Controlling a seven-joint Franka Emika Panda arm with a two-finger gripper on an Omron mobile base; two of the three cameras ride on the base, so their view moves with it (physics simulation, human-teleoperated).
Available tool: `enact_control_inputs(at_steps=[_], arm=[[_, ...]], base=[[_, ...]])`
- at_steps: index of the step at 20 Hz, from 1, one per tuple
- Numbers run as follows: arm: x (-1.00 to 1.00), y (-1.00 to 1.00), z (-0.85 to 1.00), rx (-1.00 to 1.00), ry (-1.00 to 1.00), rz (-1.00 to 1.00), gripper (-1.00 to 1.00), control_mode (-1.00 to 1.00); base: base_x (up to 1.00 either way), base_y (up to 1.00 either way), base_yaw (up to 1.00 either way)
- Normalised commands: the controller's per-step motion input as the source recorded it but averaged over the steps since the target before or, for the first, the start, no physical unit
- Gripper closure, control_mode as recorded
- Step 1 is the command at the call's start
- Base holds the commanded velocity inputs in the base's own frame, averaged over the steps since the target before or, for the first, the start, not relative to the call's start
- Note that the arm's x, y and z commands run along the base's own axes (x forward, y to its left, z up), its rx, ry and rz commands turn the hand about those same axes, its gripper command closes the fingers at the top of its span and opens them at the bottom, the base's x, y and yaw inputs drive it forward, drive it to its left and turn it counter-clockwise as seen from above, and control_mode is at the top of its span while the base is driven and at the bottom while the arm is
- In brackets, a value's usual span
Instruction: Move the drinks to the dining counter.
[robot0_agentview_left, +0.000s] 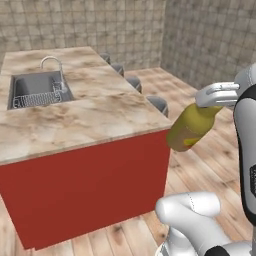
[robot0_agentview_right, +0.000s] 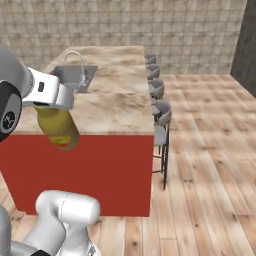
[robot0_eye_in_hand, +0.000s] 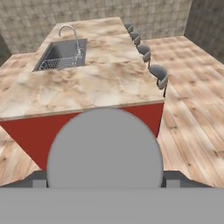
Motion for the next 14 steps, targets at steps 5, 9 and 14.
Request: enact_control_inputs(at_steps=[5,9,14], arm=[[0.00,0.00,0.00,0.00,0.00,0.00,1.00,1.00],[0.00,0.00,0.00,0.00,0.00,0.00,1.00,1.00],[0.00,0.00,0.00,0.00,0.00,0.00,1.00,1.00]], base=[[0.63,-0.31,-0.08],[0.63,-0.28,-0.08],[0.64,-0.26,-0.08]])
